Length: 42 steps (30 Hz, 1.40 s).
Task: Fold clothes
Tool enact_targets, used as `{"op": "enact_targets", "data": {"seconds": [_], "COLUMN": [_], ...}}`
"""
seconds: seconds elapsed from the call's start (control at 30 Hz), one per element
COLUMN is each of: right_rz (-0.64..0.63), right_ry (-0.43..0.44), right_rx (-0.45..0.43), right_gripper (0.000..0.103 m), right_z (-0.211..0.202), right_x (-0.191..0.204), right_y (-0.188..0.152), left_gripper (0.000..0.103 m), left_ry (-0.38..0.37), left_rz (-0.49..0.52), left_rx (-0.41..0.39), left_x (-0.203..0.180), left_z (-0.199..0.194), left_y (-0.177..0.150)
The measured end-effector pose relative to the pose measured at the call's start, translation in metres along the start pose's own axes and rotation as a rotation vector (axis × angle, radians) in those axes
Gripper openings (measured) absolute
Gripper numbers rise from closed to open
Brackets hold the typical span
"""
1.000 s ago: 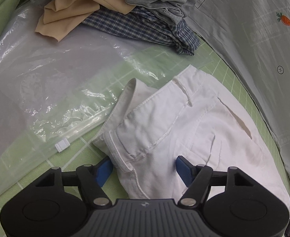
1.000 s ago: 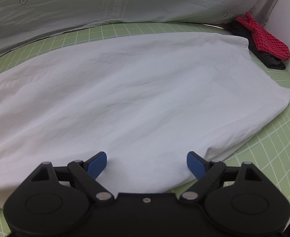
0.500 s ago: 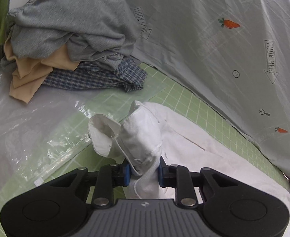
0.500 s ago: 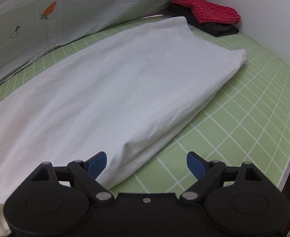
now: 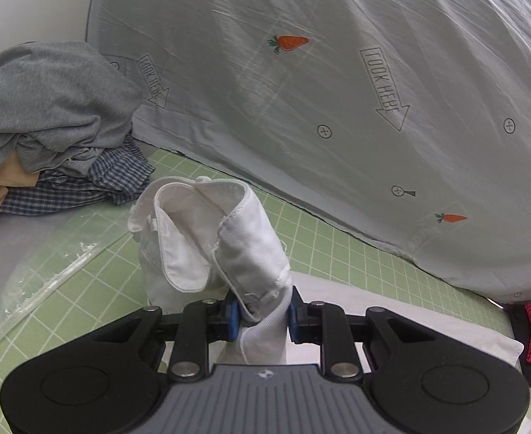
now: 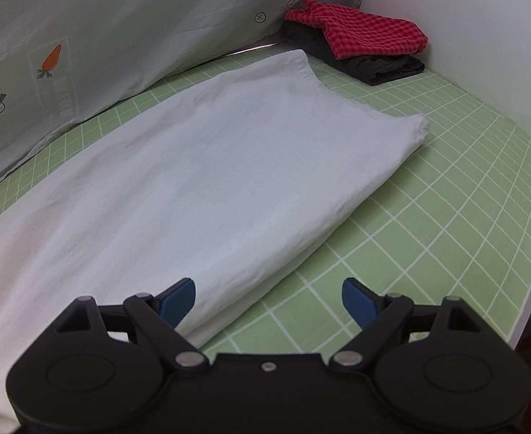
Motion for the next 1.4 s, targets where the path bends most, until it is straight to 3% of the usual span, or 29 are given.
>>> {"op": "enact_targets", "data": {"seconds": [0.17,0.3,0.43,0.53,0.73,0.87,1.0,1.1,1.23,1.4], "right_rz": [0.026,0.034,0.029,0.023,0.008,-0.016,-0.04,-0.047,-0.039,-0.05], "right_ry": [-0.021,-0.042,-0.06,-0.074,-0.073,-0.076,-0.075,-0.077,-0.079,-0.101], "right_rx": [-0.009,-0.005,0.003,0.014,0.034,0.009,-0.025,-0.032,-0.013,-0.018], "right_gripper": [0.089,0.089,0.089,0.089,0.089,0.089,0.089,0.089,0.089,0.089], "right_z": [0.029,0.054,0.08,0.102,0.131,0.137,0.135,0.133,0.136,0.139], "right_x": [-0.039,-0.064,-0.079,-0.086,-0.082,-0.072,-0.067,-0.068,-0.07,-0.069], "right_y": [0.025,0.043,0.06,0.074,0.093,0.101,0.103,0.101,0.097,0.097], "left_gripper": [0.025,0.025,0.025,0.026,0.051,0.08,0.083,0.086,0.085,0.085], "left_ry": [-0.058,-0.086,-0.036,0.023,0.018,-0.033,0.006,0.09,0.295,0.298], "left_rz": [0.088,0.14,0.093,0.077,0.077,0.082,0.097,0.067,0.111,0.128], "left_rx": [0.063,0.157,0.285,0.326,0.332,0.305,0.22,0.192,0.266,0.334], "left_x": [-0.065,-0.106,-0.114,-0.111,-0.126,-0.14,-0.143,-0.13,-0.106,-0.105], "left_z": [0.04,0.079,0.128,0.151,0.147,0.129,0.109,0.109,0.123,0.142], "left_y": [-0.024,-0.067,-0.123,-0.149,-0.143,-0.12,-0.09,-0.076,-0.083,-0.097]}}
Point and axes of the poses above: each gripper's, at about its wrist camera, not at the fingertips, and z roughly the way its jaws point, x to its left, y to its top, the point moved 6 cm from there along z, roughly the way its jaws point, and after that the axes turned 15 degrees about -y, right-handed, at the moved point
